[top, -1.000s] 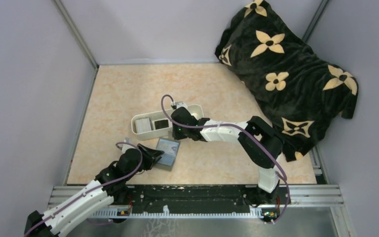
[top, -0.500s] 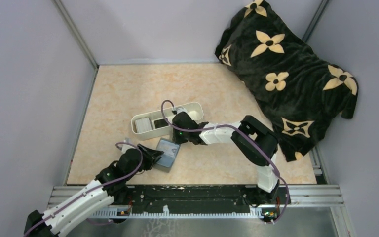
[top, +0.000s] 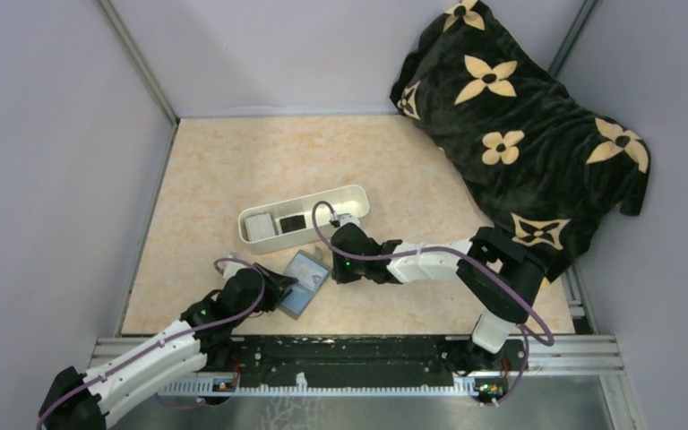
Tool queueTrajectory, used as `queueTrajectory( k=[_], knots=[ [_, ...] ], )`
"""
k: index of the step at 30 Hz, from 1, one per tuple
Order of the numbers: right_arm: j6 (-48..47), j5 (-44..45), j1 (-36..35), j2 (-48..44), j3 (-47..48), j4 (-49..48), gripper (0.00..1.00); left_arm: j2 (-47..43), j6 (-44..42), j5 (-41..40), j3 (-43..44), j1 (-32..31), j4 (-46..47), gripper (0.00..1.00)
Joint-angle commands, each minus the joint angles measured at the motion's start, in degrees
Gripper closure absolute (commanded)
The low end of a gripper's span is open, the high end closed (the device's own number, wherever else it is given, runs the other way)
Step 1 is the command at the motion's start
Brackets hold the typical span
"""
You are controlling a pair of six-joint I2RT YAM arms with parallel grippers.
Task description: Take the credit cards out of the card holder
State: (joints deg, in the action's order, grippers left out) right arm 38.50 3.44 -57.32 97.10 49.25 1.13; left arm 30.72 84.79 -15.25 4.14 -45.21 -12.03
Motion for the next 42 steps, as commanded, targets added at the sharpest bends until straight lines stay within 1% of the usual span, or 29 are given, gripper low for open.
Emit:
queueTrajectory(
  k=[1,4,8,10,12,15,19,21,24,27,32,35,42],
  knots=[
    [2.03,1.4,-3.14,-4.65,0.04,-0.6,1.0,-0.41,-0.36,-0.52,-3.22,0.12,-4.05,0.53],
    [2.19,2.26,-3.35,-4.62,0.58,-0.57,1.0,-1.47,-0.3,-1.13,-3.1,0.12,-4.75,0.53],
    [-0.21,5.42,-2.56,-4.65,3.84,2.22,1.0,-2.39,0.4,-1.36,-2.83,0.1,-6.68,0.53],
    [-0.11,3.69,0.01,-4.16,4.73,2.32,1.0,-3.01,0.73,-1.39,-3.02,0.12,-7.22,0.53],
    [-0.37,2.13,3.46,-4.04,4.39,0.34,1.0,-3.68,0.97,-1.38,-3.13,0.13,-7.72,0.53],
    [-2.97,2.59,5.55,-1.8,6.86,1.22,1.0,-4.56,1.26,-1.48,-3.07,0.12,-8.58,0.53],
    [-4.97,0.82,5.94,4.95,10.92,1.65,1.0,-4.88,1.33,-1.54,-3.42,0.12,-8.47,0.53],
    [-4.83,-1.25,5.92,7.14,11.4,-0.1,1.0,-4.56,1.5,-1.5,-3.5,0.12,-8.09,0.53],
    [-3.62,-2.12,5.12,8.26,10.71,-1.41,1.0,-3.88,1.55,-1.44,-3.97,0.18,-7.01,0.53],
    [-2.67,-2.42,4.39,7.87,9.09,-2.26,1.0,-3.04,1.74,-1.08,-5.5,0.18,-3.63,0.54],
    [-2.07,-2.72,4.08,6.58,6.78,-2.76,1.0,0.88,2.13,-0.75,-7.58,0.2,2.11,0.55],
    [-2.14,-2.83,4.0,5.81,6.34,-2.45,1.0,4.26,0.74,-0.72,-7.31,0.13,4.87,0.55],
    [-2.24,-3.17,3.56,4.87,6.48,-1.98,1.0,14.91,-2.27,-2.54,-5.67,0.15,11.82,0.54]
  ],
)
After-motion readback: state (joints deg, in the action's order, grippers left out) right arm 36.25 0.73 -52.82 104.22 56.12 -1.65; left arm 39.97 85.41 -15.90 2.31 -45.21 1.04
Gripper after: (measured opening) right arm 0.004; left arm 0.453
